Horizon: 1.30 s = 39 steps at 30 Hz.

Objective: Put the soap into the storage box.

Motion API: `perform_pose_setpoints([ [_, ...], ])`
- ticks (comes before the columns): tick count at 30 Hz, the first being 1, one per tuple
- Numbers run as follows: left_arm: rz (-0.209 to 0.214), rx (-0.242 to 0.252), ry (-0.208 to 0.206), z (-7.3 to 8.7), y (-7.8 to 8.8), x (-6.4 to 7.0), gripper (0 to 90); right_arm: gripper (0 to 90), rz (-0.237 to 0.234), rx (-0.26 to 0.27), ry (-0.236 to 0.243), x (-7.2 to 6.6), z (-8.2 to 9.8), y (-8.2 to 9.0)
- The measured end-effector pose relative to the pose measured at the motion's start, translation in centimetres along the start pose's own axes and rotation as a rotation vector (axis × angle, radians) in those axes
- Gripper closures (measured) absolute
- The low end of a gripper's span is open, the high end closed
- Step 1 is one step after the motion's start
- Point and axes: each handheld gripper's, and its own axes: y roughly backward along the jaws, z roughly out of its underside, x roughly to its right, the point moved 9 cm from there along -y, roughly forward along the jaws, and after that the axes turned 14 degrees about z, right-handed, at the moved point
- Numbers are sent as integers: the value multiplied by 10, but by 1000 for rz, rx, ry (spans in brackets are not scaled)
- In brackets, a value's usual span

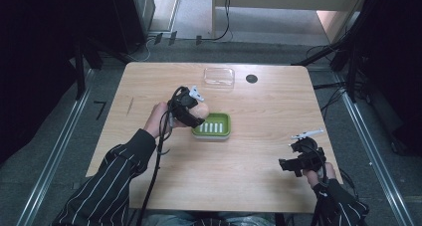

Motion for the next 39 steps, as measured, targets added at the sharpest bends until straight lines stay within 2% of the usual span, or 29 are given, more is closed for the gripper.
perform_pose_setpoints([
  [30,17,10,-44,-14,-16,5,336,141,0,-2,0,0,1,0],
  [36,17,26,-44,-15,-18,3,337,141,-1,-2,0,1,1,0],
  [39,17,16,-49,-15,-20,3,336,141,1,0,-1,1,1,1],
])
